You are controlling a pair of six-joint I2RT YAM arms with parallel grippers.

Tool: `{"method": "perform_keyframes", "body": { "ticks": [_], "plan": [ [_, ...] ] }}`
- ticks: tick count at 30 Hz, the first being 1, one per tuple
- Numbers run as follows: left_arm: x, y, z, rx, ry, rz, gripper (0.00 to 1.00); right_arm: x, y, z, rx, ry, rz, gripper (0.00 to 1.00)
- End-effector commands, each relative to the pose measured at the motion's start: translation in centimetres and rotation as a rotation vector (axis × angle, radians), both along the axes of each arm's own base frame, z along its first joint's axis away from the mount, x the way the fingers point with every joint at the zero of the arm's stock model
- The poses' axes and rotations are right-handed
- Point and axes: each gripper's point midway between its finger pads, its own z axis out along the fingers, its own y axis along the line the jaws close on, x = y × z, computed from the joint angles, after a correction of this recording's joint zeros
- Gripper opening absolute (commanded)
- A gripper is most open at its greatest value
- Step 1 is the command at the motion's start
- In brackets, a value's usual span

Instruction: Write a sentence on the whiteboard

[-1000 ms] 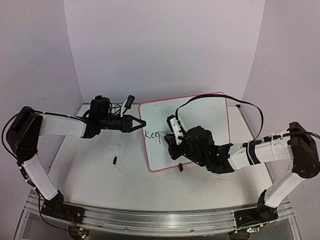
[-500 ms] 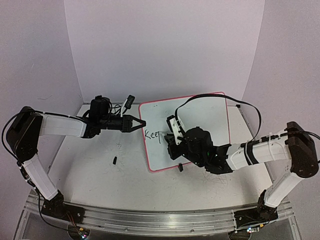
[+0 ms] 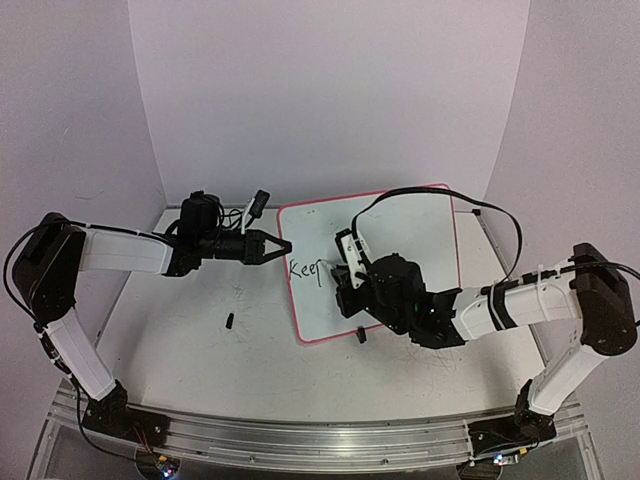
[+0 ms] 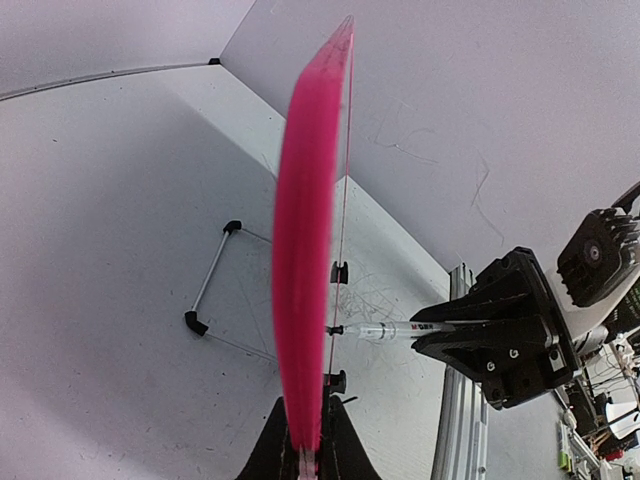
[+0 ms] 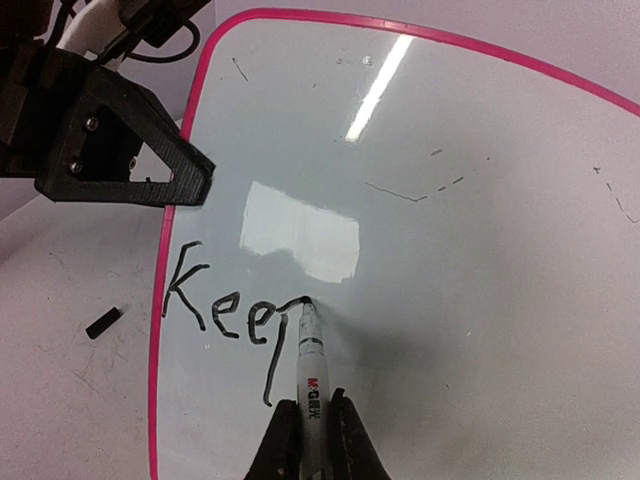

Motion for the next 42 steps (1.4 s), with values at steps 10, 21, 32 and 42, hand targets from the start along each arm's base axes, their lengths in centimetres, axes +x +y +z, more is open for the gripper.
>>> {"method": "perform_keyframes", "body": {
  "ticks": [10, 21, 32, 42],
  "plan": [
    [-0.2, 0.0, 2.9, -0.045, -0.096, -0.016, 0.08, -0.1, -1.6, -0.4, 0.003, 0.035, -0.037, 0.00],
    [-0.3, 0.0, 2.9, -0.046, -0.097, -0.017, 0.08, -0.8, -0.3, -1.2, 0.003, 0.055, 0.008, 0.00],
    [-0.3, 0.0, 2.9, -0.046, -0.098, -0.017, 0.08, -1.0, 0.7, -1.3, 0.010, 0.063, 0.031, 0.00],
    [-0.2, 0.3, 2.1, -0.031, -0.090, 0.001, 0.08, -2.0, 0.0, 5.1, 0.150, -0.024, 0.073, 0.00]
  ]
}}
